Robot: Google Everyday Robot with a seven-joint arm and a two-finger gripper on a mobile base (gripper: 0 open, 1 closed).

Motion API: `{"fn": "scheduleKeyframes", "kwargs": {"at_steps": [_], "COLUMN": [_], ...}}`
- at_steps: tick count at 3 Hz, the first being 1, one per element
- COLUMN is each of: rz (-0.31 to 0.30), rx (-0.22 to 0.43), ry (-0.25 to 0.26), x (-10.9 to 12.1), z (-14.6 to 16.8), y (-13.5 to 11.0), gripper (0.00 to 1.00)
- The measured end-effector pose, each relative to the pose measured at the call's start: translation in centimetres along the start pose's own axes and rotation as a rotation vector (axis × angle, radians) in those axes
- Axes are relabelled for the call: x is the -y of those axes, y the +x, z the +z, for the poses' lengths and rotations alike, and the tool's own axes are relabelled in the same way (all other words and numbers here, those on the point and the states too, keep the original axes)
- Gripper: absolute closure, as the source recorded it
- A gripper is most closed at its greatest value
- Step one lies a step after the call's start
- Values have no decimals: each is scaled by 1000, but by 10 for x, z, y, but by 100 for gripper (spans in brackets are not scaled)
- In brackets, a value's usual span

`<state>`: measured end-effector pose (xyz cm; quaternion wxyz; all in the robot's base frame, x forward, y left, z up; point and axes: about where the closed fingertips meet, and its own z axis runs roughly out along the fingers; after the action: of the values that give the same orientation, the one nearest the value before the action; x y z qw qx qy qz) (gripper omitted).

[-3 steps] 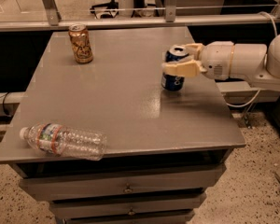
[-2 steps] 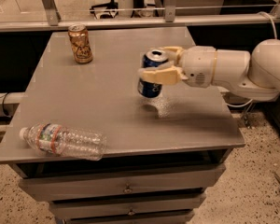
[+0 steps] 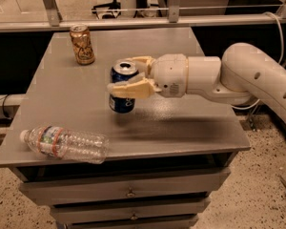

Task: Move pepsi can near water bottle

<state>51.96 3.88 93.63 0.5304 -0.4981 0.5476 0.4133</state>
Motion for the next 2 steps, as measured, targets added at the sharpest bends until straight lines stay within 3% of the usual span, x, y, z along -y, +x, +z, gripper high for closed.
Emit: {"fn": "scheduleKeyframes", "kwargs": {"at_steps": [2], "rz": [6], "rx": [-82], "ry": [-120], "x": [-24], "z": [30], "y": [17], "gripper": [98]}}
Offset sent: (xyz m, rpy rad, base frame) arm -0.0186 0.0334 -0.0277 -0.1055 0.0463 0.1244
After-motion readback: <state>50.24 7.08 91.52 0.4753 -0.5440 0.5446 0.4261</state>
